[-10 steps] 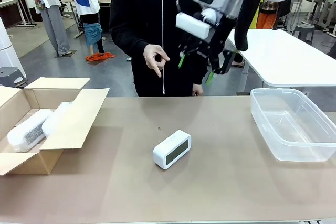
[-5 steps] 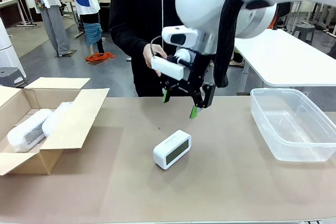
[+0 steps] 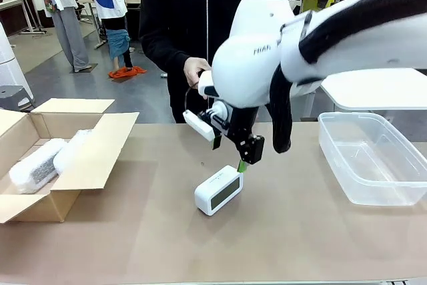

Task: Separate and place wrapped and unwrapped clocks.
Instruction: Pick up the Digital clock indicated by the person.

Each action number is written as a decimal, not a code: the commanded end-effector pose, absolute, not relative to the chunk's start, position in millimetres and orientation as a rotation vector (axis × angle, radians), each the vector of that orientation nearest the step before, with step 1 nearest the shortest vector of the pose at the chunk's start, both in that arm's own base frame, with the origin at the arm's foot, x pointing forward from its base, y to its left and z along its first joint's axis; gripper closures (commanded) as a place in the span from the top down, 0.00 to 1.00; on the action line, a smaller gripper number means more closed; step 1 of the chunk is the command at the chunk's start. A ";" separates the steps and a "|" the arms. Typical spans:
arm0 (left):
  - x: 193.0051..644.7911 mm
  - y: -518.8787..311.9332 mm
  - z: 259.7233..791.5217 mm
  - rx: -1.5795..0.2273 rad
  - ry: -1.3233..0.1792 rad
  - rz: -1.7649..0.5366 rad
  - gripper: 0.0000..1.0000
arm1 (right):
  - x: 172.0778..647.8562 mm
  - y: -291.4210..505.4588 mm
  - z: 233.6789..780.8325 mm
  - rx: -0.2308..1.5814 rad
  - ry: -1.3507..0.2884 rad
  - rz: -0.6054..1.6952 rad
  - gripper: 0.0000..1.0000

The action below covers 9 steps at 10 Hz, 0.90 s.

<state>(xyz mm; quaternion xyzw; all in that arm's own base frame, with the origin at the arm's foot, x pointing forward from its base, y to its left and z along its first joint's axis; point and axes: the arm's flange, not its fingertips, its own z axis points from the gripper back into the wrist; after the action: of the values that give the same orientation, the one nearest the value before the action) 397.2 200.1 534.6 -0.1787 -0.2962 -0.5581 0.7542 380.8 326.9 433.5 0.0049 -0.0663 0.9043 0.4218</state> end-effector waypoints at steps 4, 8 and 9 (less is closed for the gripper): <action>397.6 201.1 534.8 -0.395 -0.662 -1.222 1.00 | 380.7 350.4 400.3 -0.011 -0.015 2.310 1.00; 397.6 201.1 534.8 -0.395 -0.662 -1.222 1.00 | 382.7 366.1 385.0 -0.023 -0.005 2.335 1.00; 397.6 201.1 534.8 -0.395 -0.662 -1.222 1.00 | 382.9 366.5 384.0 -0.017 0.005 2.334 1.00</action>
<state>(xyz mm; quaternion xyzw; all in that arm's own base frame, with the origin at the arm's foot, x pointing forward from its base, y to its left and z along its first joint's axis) 397.2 200.2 534.6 -0.1788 -0.2962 -0.5580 0.7543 380.6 360.4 386.6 0.0076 -0.0098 0.9233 0.3839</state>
